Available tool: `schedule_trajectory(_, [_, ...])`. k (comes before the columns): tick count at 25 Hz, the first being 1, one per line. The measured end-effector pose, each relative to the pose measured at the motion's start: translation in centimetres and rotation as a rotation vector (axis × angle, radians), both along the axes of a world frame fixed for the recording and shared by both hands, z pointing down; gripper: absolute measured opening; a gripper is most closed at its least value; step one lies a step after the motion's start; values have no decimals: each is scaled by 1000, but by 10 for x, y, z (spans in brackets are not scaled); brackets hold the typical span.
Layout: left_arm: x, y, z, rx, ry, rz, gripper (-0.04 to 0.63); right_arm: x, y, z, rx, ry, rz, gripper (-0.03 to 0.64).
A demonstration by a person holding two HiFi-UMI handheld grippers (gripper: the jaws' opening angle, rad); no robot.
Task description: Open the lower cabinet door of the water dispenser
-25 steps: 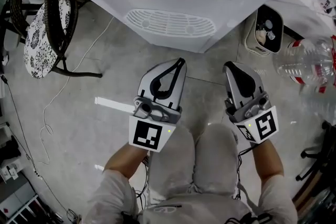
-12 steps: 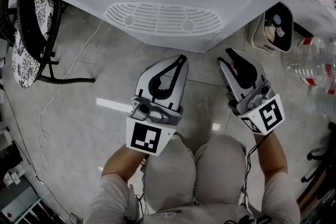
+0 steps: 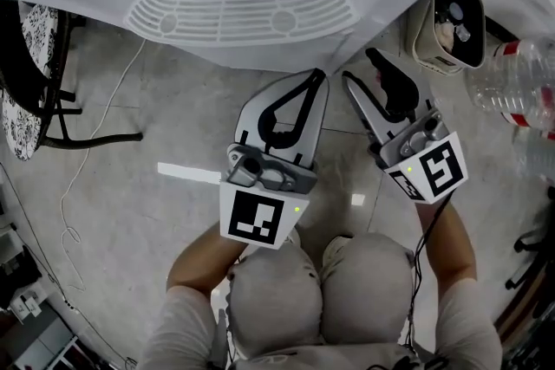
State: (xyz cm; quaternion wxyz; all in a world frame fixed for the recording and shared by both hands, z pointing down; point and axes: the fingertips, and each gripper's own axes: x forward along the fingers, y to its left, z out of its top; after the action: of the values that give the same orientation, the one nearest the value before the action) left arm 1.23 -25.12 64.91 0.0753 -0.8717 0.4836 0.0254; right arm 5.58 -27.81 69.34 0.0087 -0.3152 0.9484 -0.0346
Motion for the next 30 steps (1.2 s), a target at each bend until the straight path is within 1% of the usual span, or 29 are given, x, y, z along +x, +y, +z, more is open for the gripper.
schedule_trajectory(6, [3, 1, -3, 11, 14, 29, 3, -6, -19, 13, 27, 41, -17, 225])
schedule_trajectory(12, [7, 9, -1, 23, 22, 57, 3, -8, -37, 21, 49, 50, -36, 233])
schedule_trajectory(14, [7, 12, 0, 22, 23, 63, 3, -10, -39, 20, 59, 42, -46, 251])
schedule_trajectory(18, [8, 17, 1, 28, 12, 78, 3, -9, -40, 20, 76, 22, -32, 252])
schedule_trajectory(25, [4, 29, -8, 41, 18, 76, 3, -7, -37, 19, 78, 1, 22, 238])
schedule_trajectory(28, [-1, 35, -9, 38, 19, 69, 3, -7, -37, 19, 70, 10, 29, 236])
schedule_trajectory(30, [-5, 39, -9, 36, 20, 62, 3, -7, -31, 19, 70, 7, 13, 235])
